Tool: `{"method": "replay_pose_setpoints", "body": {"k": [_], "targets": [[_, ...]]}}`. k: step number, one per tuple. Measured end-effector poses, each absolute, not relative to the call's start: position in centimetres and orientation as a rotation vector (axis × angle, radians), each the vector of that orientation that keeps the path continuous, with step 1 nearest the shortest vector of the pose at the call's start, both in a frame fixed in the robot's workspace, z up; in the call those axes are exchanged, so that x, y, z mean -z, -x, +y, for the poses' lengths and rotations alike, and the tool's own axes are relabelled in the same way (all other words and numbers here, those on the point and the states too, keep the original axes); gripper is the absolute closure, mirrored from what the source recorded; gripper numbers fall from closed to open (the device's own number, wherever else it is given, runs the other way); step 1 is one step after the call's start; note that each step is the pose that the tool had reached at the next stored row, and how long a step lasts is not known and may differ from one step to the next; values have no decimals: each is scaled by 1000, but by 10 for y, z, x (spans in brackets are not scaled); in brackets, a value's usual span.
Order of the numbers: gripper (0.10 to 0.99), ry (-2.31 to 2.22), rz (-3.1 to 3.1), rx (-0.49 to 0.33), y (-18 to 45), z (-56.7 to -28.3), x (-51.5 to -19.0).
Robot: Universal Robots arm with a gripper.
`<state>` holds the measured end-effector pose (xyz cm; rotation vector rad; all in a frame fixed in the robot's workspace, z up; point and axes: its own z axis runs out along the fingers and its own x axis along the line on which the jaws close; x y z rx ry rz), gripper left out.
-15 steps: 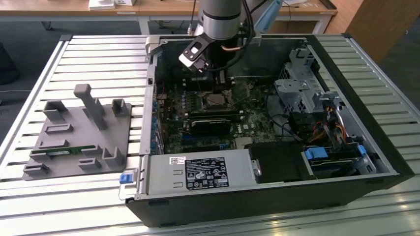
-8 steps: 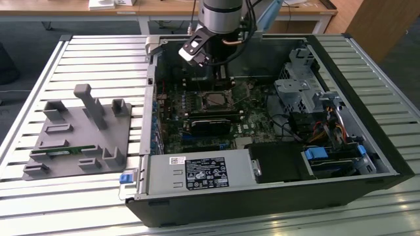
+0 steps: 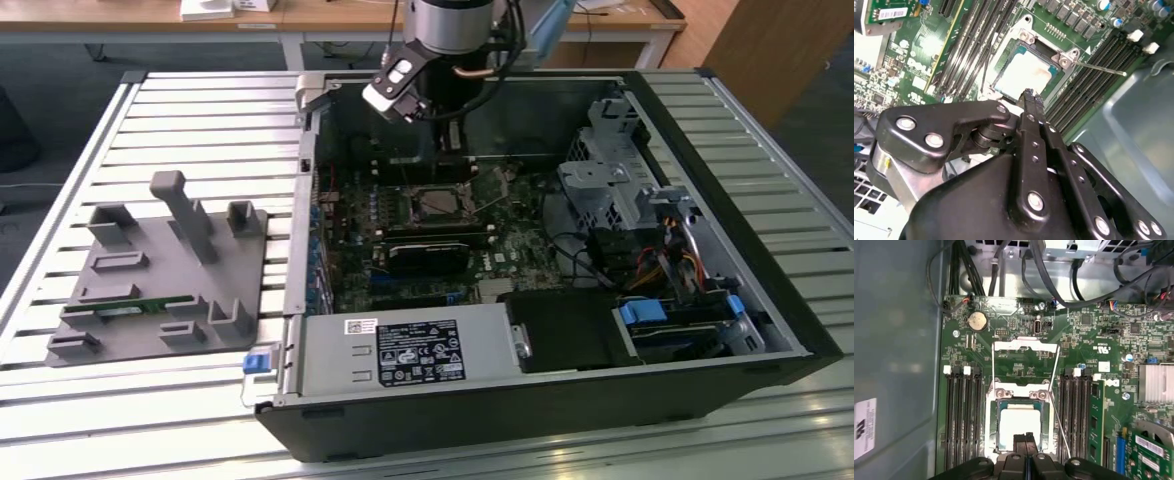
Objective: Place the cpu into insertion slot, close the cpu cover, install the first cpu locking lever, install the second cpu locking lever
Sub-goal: 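Close the cpu cover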
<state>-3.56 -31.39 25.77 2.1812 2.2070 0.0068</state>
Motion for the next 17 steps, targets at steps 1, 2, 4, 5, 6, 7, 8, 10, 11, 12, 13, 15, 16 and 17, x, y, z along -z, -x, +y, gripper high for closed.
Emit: {"method": "replay_pose_setpoints", "body": {"k": [1,2,4,5,6,7,8,10,11,12,13,15,16,17], "targets": [[980,-2181,2207,-6,36,-314,-260],[980,-2181,2207,-6,36,-314,-264],[980,-2181,2207,-6,36,-314,-271],[980,-2182,2207,-6,36,-314,-276],[980,-2182,2207,-6,36,-314,-281],[980,-2182,2207,-6,36,-314,-285],[980,-2182,2207,-6,36,-314,-290],[980,-2182,2207,-6,36,-314,-295],[980,-2184,2209,-9,36,-315,-296],[980,-2184,2209,-10,36,-317,-296],[980,-2184,2208,-10,36,-318,-296],[980,-2184,2208,-10,36,-322,-296],[980,-2184,2208,-10,36,-323,-296],[980,-2184,2208,-10,36,-325,-296]]}}
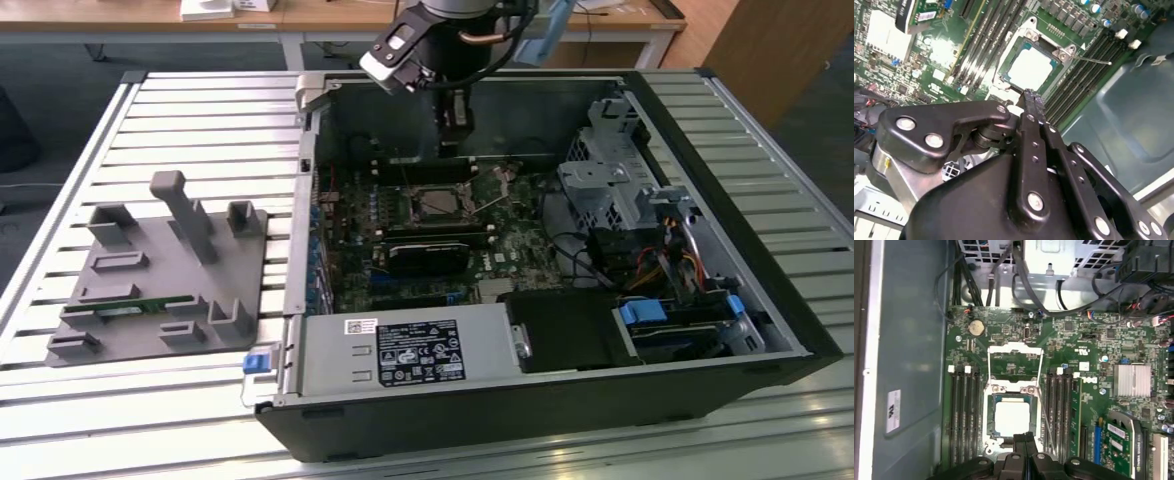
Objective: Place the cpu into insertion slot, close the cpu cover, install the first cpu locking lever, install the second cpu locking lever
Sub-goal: 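Close the cpu cover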
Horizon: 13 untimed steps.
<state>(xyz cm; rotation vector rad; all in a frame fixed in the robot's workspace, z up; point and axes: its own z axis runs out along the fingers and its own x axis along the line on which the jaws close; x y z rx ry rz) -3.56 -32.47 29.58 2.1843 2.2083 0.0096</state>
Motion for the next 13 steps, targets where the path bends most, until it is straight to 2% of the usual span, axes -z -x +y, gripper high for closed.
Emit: {"method": "replay_pose_setpoints", "body": {"k": [13], "targets": [[980,-2183,2221,-23,18,-326,-289]]}}
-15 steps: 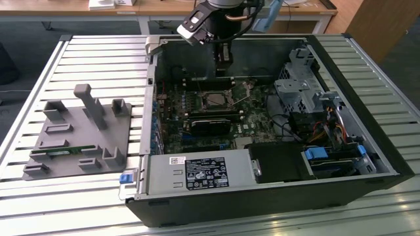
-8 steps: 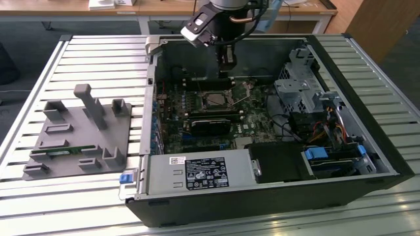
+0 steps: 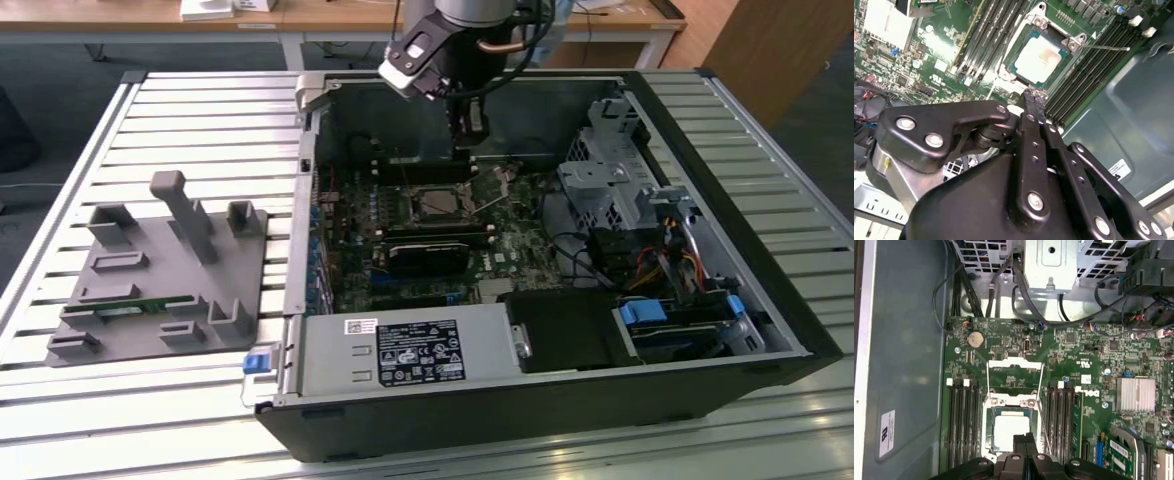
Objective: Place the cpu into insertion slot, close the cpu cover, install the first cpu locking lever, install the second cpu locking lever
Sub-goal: 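Close the cpu cover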
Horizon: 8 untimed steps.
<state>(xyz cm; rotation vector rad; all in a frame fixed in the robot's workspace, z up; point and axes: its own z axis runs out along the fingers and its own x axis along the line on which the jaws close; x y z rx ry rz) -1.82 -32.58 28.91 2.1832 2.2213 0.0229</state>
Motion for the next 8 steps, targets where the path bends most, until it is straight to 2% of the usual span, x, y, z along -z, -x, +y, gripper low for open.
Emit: {"method": "replay_pose_setpoints", "body": {"k": [8], "targets": [[980,-2185,2225,-29,4,-326,-284]]}}
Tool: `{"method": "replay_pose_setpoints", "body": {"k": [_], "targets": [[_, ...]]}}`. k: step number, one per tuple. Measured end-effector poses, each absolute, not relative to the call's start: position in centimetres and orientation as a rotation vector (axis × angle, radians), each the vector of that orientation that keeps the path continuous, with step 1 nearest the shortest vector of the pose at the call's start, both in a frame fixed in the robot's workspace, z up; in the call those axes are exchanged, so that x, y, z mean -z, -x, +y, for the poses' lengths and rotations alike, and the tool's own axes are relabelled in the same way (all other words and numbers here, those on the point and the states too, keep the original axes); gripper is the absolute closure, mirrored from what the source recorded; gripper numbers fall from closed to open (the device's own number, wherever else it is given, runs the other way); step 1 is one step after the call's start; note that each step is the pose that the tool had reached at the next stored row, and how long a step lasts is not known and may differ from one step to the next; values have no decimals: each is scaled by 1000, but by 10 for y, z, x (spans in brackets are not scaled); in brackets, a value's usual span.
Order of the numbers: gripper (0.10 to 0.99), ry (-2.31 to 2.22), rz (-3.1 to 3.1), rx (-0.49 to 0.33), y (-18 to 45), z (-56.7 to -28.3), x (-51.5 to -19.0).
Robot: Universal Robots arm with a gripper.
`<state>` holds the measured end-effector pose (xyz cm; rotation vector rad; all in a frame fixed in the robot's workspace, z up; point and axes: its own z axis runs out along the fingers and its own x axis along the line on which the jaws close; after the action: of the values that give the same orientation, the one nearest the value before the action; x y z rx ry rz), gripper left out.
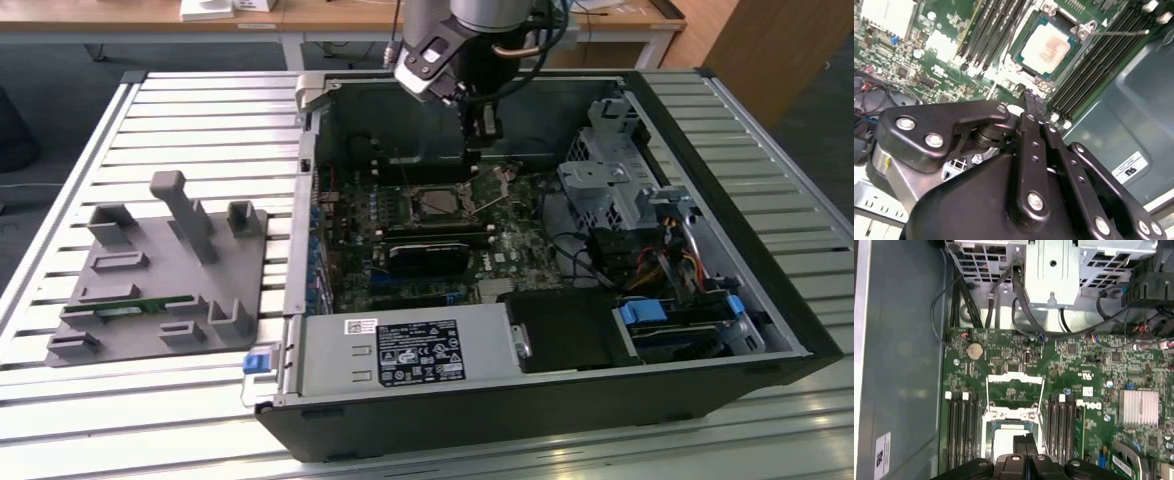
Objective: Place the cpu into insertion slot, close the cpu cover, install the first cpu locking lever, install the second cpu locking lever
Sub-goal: 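Close the cpu cover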
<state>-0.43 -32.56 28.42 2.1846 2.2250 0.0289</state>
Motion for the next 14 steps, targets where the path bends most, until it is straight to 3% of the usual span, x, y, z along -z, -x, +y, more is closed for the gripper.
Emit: {"method": "replay_pose_setpoints", "body": {"k": [14], "targets": [[980,-2155,2254,-30,-10,-325,-274]]}}
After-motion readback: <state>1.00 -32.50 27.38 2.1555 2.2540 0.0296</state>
